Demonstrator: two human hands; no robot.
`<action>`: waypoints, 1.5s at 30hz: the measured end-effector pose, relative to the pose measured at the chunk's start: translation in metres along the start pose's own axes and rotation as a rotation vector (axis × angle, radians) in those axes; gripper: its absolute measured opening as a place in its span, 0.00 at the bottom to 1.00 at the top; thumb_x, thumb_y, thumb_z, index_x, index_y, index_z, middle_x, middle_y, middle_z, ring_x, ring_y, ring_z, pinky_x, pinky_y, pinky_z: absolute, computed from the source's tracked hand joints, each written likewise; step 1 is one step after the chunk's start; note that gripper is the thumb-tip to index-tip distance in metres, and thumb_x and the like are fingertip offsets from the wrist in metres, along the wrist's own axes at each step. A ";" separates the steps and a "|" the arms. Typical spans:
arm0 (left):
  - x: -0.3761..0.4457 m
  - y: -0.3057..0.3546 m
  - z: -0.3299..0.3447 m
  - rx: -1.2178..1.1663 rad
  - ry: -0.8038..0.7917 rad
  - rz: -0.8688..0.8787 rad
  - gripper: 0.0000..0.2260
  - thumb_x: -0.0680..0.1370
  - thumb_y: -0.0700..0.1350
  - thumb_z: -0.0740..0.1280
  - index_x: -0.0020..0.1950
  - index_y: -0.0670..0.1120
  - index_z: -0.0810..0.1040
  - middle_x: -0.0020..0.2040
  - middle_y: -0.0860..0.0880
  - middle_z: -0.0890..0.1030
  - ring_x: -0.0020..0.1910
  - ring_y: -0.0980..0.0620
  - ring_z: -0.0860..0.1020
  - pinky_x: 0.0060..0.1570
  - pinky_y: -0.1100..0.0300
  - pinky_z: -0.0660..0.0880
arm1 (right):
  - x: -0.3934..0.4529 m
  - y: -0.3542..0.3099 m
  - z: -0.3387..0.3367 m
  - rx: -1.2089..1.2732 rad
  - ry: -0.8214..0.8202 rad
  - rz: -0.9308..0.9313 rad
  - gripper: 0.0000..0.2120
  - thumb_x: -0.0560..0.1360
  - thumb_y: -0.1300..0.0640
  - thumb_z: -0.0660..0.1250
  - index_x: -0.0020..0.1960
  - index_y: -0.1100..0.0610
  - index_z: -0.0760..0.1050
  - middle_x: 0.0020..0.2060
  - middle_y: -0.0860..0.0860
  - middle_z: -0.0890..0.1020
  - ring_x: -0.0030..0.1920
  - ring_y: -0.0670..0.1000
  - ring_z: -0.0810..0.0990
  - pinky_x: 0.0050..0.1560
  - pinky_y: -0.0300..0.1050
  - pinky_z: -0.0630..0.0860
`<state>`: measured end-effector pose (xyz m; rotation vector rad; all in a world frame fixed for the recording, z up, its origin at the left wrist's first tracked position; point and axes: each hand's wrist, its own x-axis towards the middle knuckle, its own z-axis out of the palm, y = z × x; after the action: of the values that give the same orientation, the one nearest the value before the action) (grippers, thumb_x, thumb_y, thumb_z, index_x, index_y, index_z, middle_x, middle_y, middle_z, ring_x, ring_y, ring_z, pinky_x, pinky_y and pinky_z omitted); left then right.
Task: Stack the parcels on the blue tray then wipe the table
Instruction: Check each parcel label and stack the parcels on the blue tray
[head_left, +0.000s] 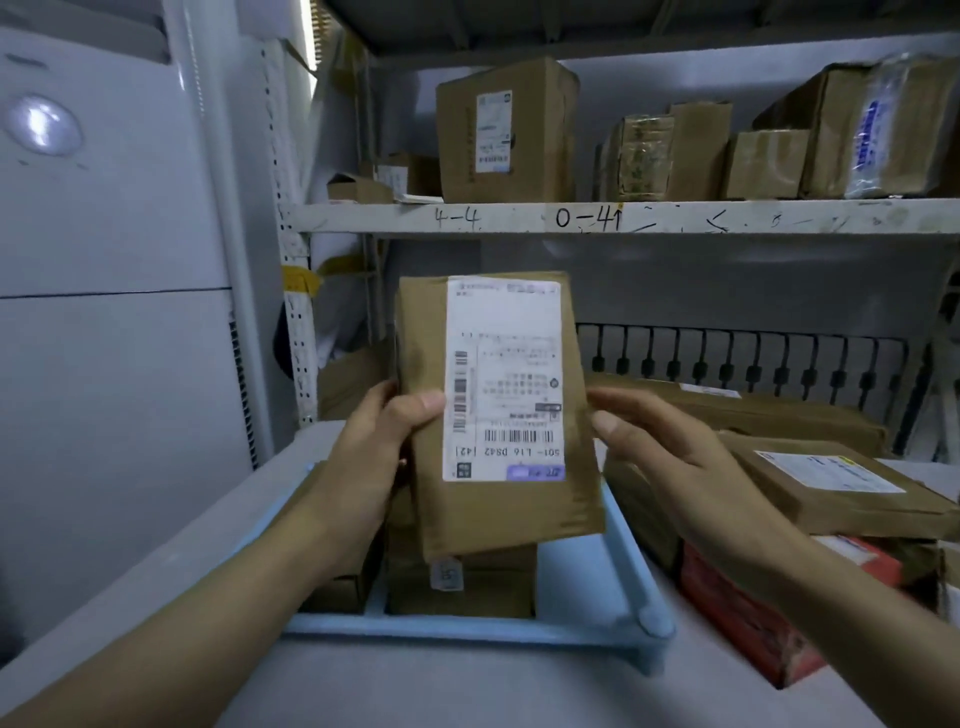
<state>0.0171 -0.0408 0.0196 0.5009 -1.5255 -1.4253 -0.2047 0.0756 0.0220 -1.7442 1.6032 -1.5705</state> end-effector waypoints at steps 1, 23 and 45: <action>-0.002 0.000 0.001 -0.039 -0.012 -0.047 0.31 0.65 0.60 0.72 0.66 0.50 0.77 0.60 0.46 0.84 0.61 0.43 0.81 0.67 0.38 0.71 | -0.001 -0.004 0.004 0.043 -0.024 0.027 0.26 0.72 0.37 0.63 0.67 0.44 0.75 0.61 0.40 0.81 0.60 0.41 0.80 0.64 0.52 0.76; -0.001 0.041 -0.111 -0.027 0.286 -0.486 0.15 0.76 0.50 0.70 0.59 0.44 0.80 0.52 0.39 0.85 0.46 0.43 0.84 0.59 0.45 0.77 | 0.073 -0.053 0.145 0.234 -0.337 0.456 0.20 0.80 0.43 0.64 0.64 0.56 0.78 0.53 0.51 0.84 0.55 0.54 0.81 0.60 0.51 0.78; 0.017 -0.012 -0.137 0.156 0.399 -0.635 0.16 0.77 0.54 0.67 0.60 0.46 0.79 0.50 0.39 0.86 0.46 0.42 0.84 0.44 0.50 0.80 | 0.076 -0.029 0.176 0.093 -0.314 0.446 0.20 0.77 0.51 0.69 0.65 0.59 0.77 0.62 0.51 0.81 0.62 0.53 0.78 0.67 0.52 0.73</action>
<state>0.1202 -0.1308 -0.0041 1.3712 -1.2000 -1.5448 -0.0605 -0.0543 0.0198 -1.3769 1.5895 -1.0852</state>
